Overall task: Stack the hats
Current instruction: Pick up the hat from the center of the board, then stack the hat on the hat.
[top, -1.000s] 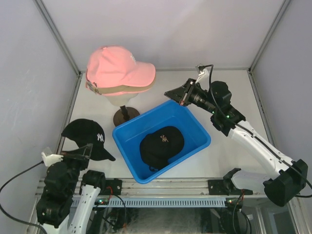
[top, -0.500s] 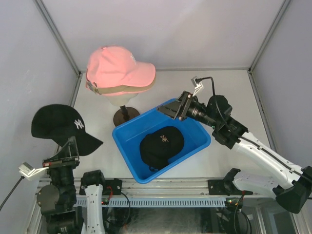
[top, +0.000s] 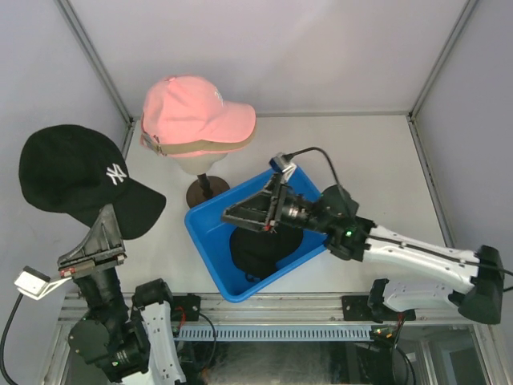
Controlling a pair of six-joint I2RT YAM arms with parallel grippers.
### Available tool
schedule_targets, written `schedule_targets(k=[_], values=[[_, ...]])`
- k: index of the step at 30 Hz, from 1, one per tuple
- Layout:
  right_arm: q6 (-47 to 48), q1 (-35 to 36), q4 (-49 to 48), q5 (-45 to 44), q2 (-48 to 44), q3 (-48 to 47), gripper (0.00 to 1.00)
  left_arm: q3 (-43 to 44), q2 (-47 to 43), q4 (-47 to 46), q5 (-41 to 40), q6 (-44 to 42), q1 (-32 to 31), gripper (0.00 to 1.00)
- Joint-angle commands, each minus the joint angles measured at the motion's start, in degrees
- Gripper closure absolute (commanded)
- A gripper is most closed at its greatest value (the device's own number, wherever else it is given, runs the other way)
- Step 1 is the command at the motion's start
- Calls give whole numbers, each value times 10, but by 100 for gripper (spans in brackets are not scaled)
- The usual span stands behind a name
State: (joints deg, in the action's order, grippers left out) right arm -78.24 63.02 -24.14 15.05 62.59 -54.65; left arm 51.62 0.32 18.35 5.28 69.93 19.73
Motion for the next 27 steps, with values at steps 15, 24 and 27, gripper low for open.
schedule_targets(k=[15,24,27], values=[[-121,89,-127,1,185,-175,34,20,-102,-193,48,90,41,100],[-155,104,-136,19,250,-238,34,9,-102,-236,52,103,44,100],[-158,104,-138,22,262,-250,35,4,-103,-250,53,107,45,100]])
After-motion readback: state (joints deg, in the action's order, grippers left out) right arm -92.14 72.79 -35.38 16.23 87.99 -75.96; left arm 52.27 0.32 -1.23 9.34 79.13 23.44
